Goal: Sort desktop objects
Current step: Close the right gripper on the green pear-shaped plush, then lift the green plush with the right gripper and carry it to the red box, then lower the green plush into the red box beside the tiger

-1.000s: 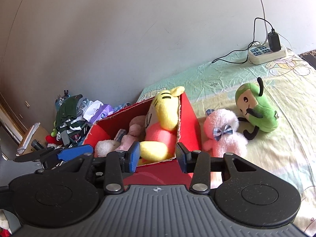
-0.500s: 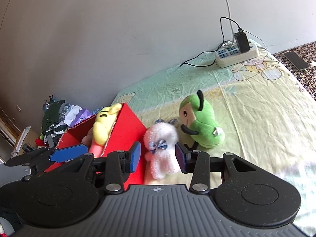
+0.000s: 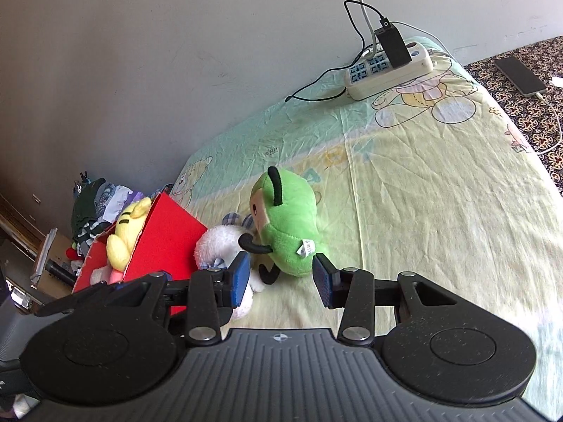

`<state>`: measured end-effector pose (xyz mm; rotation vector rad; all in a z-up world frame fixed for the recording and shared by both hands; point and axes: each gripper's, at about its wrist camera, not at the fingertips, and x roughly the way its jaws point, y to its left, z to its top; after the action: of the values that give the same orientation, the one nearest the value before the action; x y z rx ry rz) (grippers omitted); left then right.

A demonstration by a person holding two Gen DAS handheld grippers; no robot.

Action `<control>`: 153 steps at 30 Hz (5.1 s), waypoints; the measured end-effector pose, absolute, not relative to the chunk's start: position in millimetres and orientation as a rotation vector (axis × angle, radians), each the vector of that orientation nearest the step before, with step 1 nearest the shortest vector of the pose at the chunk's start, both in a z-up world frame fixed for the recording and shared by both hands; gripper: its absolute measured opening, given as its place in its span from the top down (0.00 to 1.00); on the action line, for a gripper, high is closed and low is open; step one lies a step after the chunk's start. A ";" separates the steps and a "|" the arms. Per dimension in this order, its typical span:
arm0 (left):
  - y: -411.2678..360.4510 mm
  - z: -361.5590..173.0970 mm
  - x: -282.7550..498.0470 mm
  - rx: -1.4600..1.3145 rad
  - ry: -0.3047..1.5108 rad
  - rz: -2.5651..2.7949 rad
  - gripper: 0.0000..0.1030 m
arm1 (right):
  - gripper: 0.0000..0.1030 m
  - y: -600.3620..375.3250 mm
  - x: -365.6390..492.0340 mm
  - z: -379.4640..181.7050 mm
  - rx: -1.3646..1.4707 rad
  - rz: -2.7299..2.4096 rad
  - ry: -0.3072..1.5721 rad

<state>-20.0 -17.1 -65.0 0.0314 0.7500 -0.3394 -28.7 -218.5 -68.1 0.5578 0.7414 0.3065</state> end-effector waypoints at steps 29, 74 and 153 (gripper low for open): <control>-52.8 -124.5 97.9 0.071 0.831 -0.191 0.17 | 0.45 -219.4 111.8 -101.7 0.619 0.550 0.956; -13.4 -84.4 -49.0 0.123 0.851 -0.422 0.28 | 0.45 -193.3 -28.3 -94.1 0.740 0.497 1.013; 270.9 -69.1 5.1 0.157 0.774 -0.302 0.01 | 0.49 78.1 47.8 -37.9 0.485 0.666 0.699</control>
<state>5.1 270.9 -69.1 0.1571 0.7736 -0.3015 47.8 78.1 -37.9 0.4851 0.6992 0.6660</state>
